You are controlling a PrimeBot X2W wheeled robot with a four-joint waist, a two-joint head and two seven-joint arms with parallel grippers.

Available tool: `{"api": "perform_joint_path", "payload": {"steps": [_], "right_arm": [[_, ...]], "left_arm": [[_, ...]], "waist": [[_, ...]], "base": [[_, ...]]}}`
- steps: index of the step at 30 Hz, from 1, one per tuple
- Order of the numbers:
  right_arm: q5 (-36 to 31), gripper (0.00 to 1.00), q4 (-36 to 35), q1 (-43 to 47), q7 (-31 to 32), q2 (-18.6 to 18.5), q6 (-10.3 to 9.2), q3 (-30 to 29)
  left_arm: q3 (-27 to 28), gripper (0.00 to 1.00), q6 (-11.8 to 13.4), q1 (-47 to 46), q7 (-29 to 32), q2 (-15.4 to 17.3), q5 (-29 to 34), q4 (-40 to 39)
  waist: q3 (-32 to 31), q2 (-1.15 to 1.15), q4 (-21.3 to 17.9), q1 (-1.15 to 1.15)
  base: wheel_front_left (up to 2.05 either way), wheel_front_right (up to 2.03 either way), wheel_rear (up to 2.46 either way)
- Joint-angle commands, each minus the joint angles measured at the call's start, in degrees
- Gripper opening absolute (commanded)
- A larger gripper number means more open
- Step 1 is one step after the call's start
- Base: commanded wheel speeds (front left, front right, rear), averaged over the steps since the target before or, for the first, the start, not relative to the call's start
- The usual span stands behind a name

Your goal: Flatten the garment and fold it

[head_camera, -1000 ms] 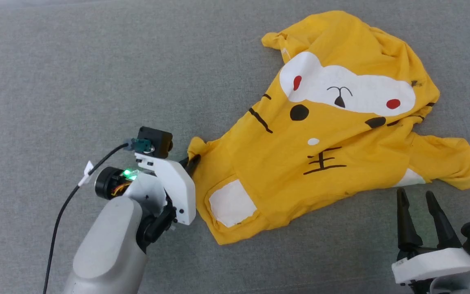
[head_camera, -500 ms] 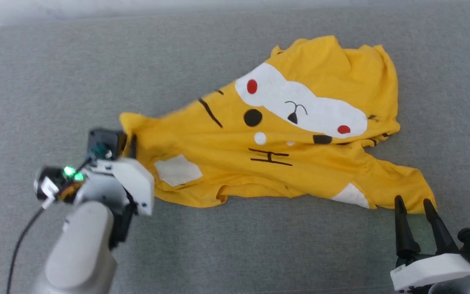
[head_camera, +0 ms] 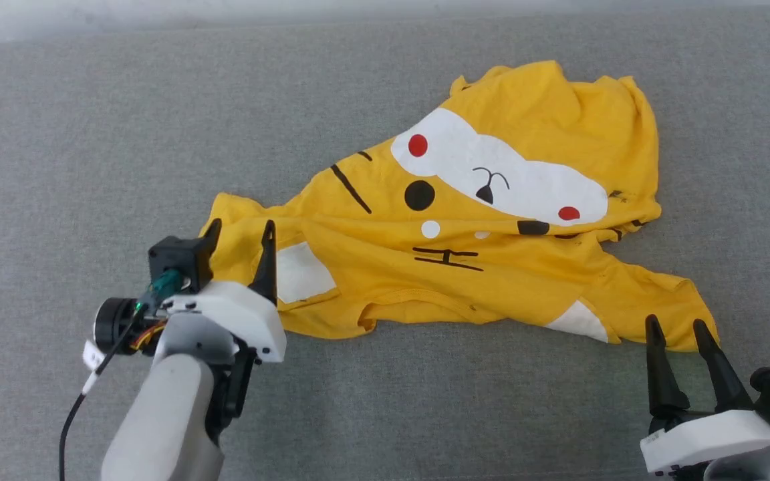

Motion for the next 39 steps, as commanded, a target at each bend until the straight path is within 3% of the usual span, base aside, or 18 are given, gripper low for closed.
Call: {"api": "perform_joint_path", "payload": {"steps": [1, 4, 12, 19, 20, 21, 27, 34, 39], "right_arm": [[-0.29, 1.0, -0.15, 0.47, -0.12, 0.14, -0.04, -0.04], [0.06, 1.0, -0.34, 0.65, -0.23, 0.14, -0.04, -0.11], [0.35, 1.0, -0.07, -0.42, -0.38, 0.14, -0.04, -0.08], [0.32, 1.0, 0.43, -1.85, -0.37, 0.14, -0.04, 0.36], [0.35, 1.0, 0.58, -1.98, -0.42, 0.14, -0.04, 0.37], [0.4, 1.0, 0.72, -2.05, -0.48, 0.14, -0.04, 0.32], [0.57, 1.0, 1.57, -1.8, -0.99, 0.14, -0.04, -0.24], [0.89, 1.0, 2.0, -1.7, -1.28, 0.14, -0.04, -0.15], [0.69, 1.0, 2.34, -1.79, -1.28, 0.14, -0.04, -0.24]], "left_arm": [[0.34, 1.0, 0.4, 1.45, -0.66, 0.3, -0.23, -1.01], [0.13, 1.0, 0.36, 4.42, 0.26, 0.5, -1.04, -4.16], [-4.07, 1.0, -2.62, 7.69, 16.35, 1.8, -4.58, -8.02], [-6.26, 1.0, -3.28, 5.12, 21.9, 2.16, -4.39, -2.83], [-6.48, 0.61, -3.59, 4.78, 22.15, 2.17, -4.49, -2.05], [-6.57, 0.0, -3.91, 4.51, 22.09, 2.13, -4.68, -1.53], [-6.17, 0.0, -5.48, 4.33, 22.55, 2.01, -7.1, -2.27], [-6.89, 0.0, -7.18, 8.44, 28.03, 2.07, -11.83, -10.36], [-8.04, 0.0, -6.76, 11.77, 29.52, 0.92, -13.6, -14.38]], "waist": [[0.18, 0.0, -0.13, 0.0], [0.78, 0.0, -0.12, 0.0], [2.78, 0.0, 0.35, 0.0], [3.56, 0.0, -0.37, 0.0], [3.51, 0.0, -0.6, 0.0], [3.42, 0.0, -0.81, 0.0], [2.71, 0.0, -1.27, 0.0], [2.27, 0.0, -0.89, 0.0], [2.19, 0.0, -0.18, 0.0]], "base": [[0.0, 0.0, 0.0], [0.0, 0.0, 0.0], [0.0, 0.0, 0.0], [0.0, 0.0, 0.0], [0.0, 0.0, 0.0], [0.0, 0.0, 0.0], [0.0, 0.0, 0.0], [0.0, 0.0, 0.0], [0.0, 0.0, 0.0]]}}
